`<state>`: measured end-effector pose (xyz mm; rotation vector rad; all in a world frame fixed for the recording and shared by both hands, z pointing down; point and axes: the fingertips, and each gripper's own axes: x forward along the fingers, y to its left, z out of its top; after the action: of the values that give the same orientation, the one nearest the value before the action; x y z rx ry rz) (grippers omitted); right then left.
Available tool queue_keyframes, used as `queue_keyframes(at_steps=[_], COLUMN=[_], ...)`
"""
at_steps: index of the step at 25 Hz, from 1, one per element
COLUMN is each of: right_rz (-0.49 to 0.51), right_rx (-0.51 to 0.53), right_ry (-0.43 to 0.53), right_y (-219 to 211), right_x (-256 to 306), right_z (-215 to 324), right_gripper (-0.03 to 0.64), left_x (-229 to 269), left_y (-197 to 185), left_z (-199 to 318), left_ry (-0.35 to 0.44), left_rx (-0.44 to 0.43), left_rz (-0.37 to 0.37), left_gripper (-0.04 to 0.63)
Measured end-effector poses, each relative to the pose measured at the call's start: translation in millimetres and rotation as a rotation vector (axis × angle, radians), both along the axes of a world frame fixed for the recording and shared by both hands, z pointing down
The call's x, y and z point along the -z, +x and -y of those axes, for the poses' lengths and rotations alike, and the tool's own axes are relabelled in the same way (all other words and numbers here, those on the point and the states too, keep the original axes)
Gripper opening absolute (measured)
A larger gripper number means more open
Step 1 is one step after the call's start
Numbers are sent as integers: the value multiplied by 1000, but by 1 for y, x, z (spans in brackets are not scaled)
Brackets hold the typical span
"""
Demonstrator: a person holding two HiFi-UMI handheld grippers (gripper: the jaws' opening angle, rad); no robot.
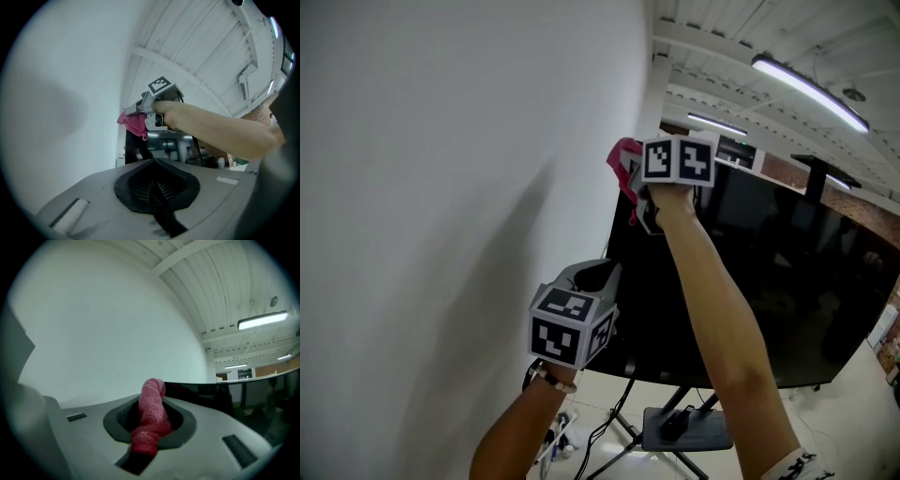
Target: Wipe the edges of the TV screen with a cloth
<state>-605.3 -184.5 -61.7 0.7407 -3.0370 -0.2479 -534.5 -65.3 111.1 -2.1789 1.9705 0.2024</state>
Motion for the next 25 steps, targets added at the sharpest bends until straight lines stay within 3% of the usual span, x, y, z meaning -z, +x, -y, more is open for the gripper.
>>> queue_keyframes(at_steps=[6, 16, 25], right_rz=[14, 73, 110], right_rx=[-34, -87, -145], right_ry=[-76, -113, -123], right_y=[-3, 6, 18], right_x=[-20, -65, -114], right_z=[5, 7, 8], right_gripper=[75, 77, 77], left_x=[-1, -46, -68], left_y=[-2, -19, -7], left_z=[-13, -15, -40], left_ry=[18, -82, -60], left_rx=[-5, 39, 90], left_rz=[-15, -62, -13], left_gripper=[0, 2, 2])
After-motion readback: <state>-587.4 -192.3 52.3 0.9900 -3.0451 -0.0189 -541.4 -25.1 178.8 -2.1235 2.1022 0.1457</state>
